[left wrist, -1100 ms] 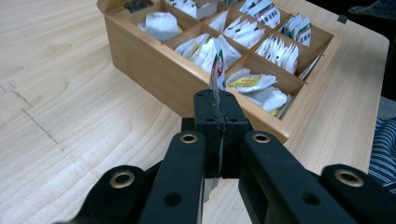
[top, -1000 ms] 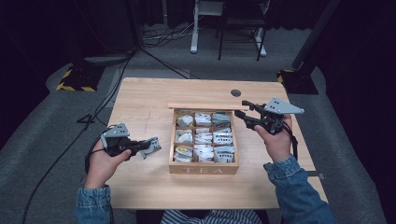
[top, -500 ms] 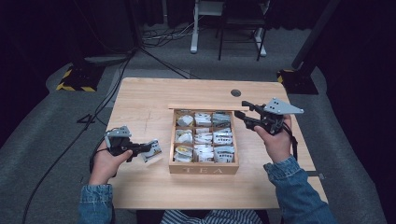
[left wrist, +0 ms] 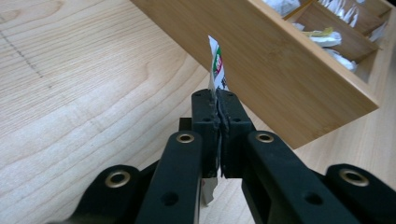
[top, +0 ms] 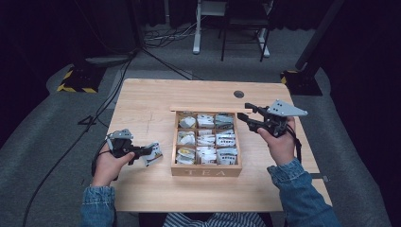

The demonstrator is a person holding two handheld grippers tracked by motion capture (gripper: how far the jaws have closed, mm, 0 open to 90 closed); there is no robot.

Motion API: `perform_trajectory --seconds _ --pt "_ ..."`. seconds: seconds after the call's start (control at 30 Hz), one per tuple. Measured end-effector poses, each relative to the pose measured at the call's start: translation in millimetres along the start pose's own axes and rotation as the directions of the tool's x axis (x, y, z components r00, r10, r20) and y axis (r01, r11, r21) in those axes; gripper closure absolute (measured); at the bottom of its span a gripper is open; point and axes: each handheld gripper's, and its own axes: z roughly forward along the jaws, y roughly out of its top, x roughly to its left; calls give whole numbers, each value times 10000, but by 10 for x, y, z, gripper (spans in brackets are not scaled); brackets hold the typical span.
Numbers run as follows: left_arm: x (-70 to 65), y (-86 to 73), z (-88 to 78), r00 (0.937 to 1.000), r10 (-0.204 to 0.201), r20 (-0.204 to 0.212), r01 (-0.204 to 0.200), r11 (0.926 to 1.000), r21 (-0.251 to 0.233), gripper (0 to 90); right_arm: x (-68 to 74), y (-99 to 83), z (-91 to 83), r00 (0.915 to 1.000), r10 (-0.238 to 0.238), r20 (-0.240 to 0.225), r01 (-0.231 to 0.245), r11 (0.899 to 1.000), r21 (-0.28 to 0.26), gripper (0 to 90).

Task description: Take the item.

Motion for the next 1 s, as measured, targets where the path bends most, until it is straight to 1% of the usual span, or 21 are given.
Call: perform_trajectory --seconds 0.03,0.07,0.1,0.13,0.17,0.2,0.23,0.27,0.33,0.37,0.43,0.47,0.5,0.53,0.57,0.6,0.73,0.83,0.93,0.97,1.0 --pt "-1 1 -1 9999 -8 -128 8 10000 -5 835 2 0 0 10000 3 0 -3 10000 -5 525" --pt "-1 1 -1 9999 -8 -128 8 10000 -5 801 2 0 0 10000 3 0 -3 10000 -5 525" --pt "-2 4 -5 9997 -17 -240 15 10000 -57 766 3 1 -1 10000 -6 8 6 10000 4 525" --pt "-7 15 -24 9994 -47 -343 39 9997 -232 724 3 0 -1 10000 -1 3 1 10000 5 525" --pt "-12 24 -36 9990 -9 -454 -7 9994 -358 664 3 0 -1 10000 -2 -3 2 10000 8 525" --pt "-21 32 -49 9982 -65 -591 38 9989 -458 602 3 0 -2 10000 1 -5 -1 10000 10 525" --pt "-27 40 -63 9976 -45 -692 8 9985 -539 566 3 -1 -2 10000 2 -5 -2 10000 11 525" --pt "-29 50 -77 9975 35 -703 -76 9983 -572 537 5 -2 -2 10000 11 -3 -11 10000 4 525" --pt "-40 59 -85 9972 21 -750 -69 9979 -645 479 6 -3 -3 10000 9 -5 -9 10000 6 525" --pt "-58 84 -113 9955 82 -939 -150 9974 -711 454 8 -7 -8 10000 45 -18 -45 10000 32 523" --pt "-75 106 -146 9930 99 -1180 -202 9960 -870 402 6 -9 -9 10000 65 -26 -65 10000 30 522" --pt "-75 106 -146 9930 99 -1180 -202 9960 -870 386 7 -7 -7 10000 35 -2 -35 10000 39 522" --pt "-94 120 -188 9892 135 -1460 -282 9947 -986 367 10 -4 -4 10000 6 -8 -6 10000 75 522" --pt "-94 120 -188 9892 135 -1460 -282 9947 -986 347 10 -4 -4 10000 6 -8 -6 10000 75 522" --pt "-112 132 -239 9854 223 -1690 -411 9933 -1084 333 16 -2 2 10000 -60 -4 60 9999 146 522" --pt "-127 137 -262 9838 265 -1771 -476 9922 -1155 324 17 -1 2 10000 -78 -11 78 9998 176 522" --pt "-214 163 -338 9815 591 -1820 -803 9905 -1116 306 17 5 0 9999 -97 -28 98 9997 233 522" --pt "-282 181 -382 9811 811 -1759 -1009 9892 -1066 299 16 8 -1 10000 -72 -34 73 9997 253 521" --pt "-319 189 -409 9810 899 -1719 -1097 9879 -1096 295 15 7 -11 10000 -57 -48 58 9997 248 520" --pt "-357 190 -420 9823 938 -1624 -1136 9865 -1176 294 16 5 -13 10000 -43 -44 44 9997 221 520" --pt "-357 190 -420 9823 938 -1624 -1136 9865 -1176 293 16 5 -13 10000 -43 -44 44 9997 221 520"
